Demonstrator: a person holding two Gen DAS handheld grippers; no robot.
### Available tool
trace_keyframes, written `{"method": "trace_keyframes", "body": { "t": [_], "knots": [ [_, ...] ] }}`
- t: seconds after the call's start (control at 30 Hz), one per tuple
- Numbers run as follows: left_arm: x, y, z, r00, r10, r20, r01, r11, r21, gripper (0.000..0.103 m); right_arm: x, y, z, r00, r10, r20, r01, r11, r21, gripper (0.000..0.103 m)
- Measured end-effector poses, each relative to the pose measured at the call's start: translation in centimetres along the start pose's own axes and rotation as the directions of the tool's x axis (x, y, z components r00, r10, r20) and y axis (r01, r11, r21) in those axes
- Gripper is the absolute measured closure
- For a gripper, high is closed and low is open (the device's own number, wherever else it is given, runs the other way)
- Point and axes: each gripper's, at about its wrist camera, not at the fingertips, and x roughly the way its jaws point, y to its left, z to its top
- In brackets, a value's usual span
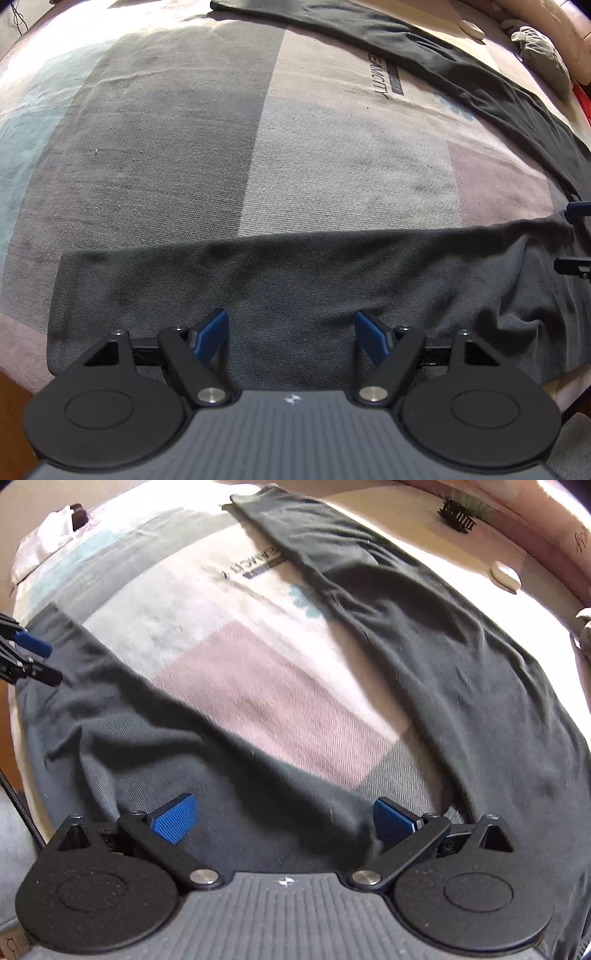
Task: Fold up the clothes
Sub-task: 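Press both open grippers along the sweatpants legs to smooth them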
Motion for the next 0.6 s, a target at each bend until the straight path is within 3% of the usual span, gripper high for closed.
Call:
{"method": "trace_keyframes", "body": {
  "t": [0.13,0.27,0.43,0.6],
  "knots": [
    [-0.2,0.5,0.8,0.999,0.018,0.028,-0.017,0.999,-0.034,0.028,-0.9,-1.5,2.7,0.995,-0.022,0.1,0.017,0.998,0.054,0.0],
    [0.6,0.6,1.6,0.999,0.025,0.047,-0.021,0.996,-0.086,0.028,2.3,-3.2,4.8,0.996,-0.033,0.089,0.02,0.989,0.146,0.0],
    [0.6,-0.2,1.8,0.998,0.011,0.054,-0.008,0.999,-0.051,0.028,6.4,-5.2,7.2,0.997,-0.04,0.063,0.022,0.965,0.262,0.0],
    [0.2,0.0,2.2,0.998,0.017,0.062,-0.015,0.999,-0.031,0.028,6.2,-4.8,6.8,0.995,-0.065,0.074,0.045,0.966,0.255,0.0]
  ]
}}
